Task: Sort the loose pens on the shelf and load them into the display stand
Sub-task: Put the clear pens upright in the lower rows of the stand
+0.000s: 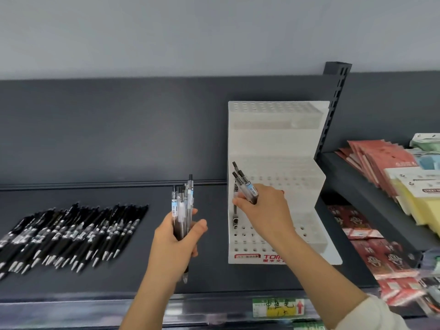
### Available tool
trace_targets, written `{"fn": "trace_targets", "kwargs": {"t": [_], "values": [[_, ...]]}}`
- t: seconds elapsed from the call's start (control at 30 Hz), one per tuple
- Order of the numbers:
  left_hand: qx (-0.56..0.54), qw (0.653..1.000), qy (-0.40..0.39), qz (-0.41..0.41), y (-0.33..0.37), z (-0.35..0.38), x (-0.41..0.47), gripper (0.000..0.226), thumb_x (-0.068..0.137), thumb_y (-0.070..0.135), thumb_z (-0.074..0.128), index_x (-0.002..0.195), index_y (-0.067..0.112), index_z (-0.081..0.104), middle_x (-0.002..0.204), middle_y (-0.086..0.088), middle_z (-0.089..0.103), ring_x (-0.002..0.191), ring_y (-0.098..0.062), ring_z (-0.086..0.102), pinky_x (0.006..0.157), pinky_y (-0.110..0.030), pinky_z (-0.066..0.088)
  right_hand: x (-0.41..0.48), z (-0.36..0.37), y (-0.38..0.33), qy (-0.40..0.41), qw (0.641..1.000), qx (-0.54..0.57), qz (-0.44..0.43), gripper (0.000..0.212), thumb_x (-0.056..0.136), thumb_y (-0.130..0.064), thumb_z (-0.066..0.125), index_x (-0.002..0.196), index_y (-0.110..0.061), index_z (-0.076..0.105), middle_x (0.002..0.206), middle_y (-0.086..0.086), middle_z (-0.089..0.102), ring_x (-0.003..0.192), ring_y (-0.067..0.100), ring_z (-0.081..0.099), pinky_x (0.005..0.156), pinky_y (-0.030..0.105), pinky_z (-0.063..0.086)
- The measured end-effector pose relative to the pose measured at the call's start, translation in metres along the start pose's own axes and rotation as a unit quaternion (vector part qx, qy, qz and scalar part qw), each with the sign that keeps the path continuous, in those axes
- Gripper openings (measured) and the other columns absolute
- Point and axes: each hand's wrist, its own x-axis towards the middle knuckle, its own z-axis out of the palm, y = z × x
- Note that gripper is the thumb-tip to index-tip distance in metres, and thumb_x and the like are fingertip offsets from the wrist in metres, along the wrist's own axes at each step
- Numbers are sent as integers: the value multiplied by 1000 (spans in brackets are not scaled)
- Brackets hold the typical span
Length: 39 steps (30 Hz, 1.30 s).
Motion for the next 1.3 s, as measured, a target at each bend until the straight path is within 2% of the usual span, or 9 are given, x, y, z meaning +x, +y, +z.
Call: {"fn": "trace_targets", "kwargs": {"t": [0.13,0.23,0.53,0.63,0.73,0.87,0.97,1.07,1.3], "values": [[-12,1000,-13,-1,2,3,0,18,84,20,68,98,28,59,79,-5,72,47,-8,48,50,-18,47,-3,-7,-4,-1,999,32,-1,29,83,-43,65,90,-15,65,75,0,66,65,19,61,68,38,54],[-17,999,-30,0,2,7,-1,18,85,20,67,99,27,59,78,2,73,47,-6,49,50,-16,47,-13,-20,-7,18,983,179,42,35,88,-39,59,81,-5,57,61,3,55,47,15,48,50,28,47],[-29,989,-147,-13,17,30,-17,19,79,26,71,96,21,64,78,-16,70,47,-11,46,51,-21,45,-34,-27,-5,-37,745,613,260,20,90,-22,60,91,-4,67,64,5,63,50,11,56,50,23,53],[-11,984,-176,-2,18,41,-25,22,80,30,70,97,18,63,52,4,61,46,-10,48,50,-19,45,-37,-25,-3,-34,704,657,267,19,86,-23,64,88,-5,69,70,6,65,58,14,61,61,27,57],[-22,988,-150,-4,16,44,-28,21,82,32,68,93,15,62,50,7,54,47,-11,48,49,-17,44,-42,-26,-4,-53,682,680,265,18,85,-20,65,89,-3,70,79,10,68,71,19,66,70,32,60],[-90,983,-142,-76,13,40,-30,22,86,28,63,97,9,63,65,1,65,59,-11,60,56,-19,49,-51,-21,-7,-91,695,662,264,19,86,-17,62,93,-2,70,100,13,72,99,24,67,92,42,52],[-126,970,-176,-109,11,35,-37,21,92,25,56,107,12,63,94,-4,74,89,-17,70,72,-26,56,-60,-12,-10,-119,744,610,244,22,90,-20,58,100,-6,71,105,4,72,109,18,63,85,39,54],[-130,965,-195,-116,11,30,-44,20,94,24,51,111,18,62,98,-3,74,90,-17,70,64,-23,54,-67,-7,-16,-121,796,549,225,21,91,-25,58,98,-14,74,103,-3,73,102,10,65,64,28,56],[-73,982,-165,-52,5,19,-50,32,89,20,60,119,30,55,108,11,70,104,-5,64,93,-31,50,-70,6,-33,-147,867,435,195,22,93,-36,54,98,-22,70,87,-7,75,82,4,70,71,17,51]]}}
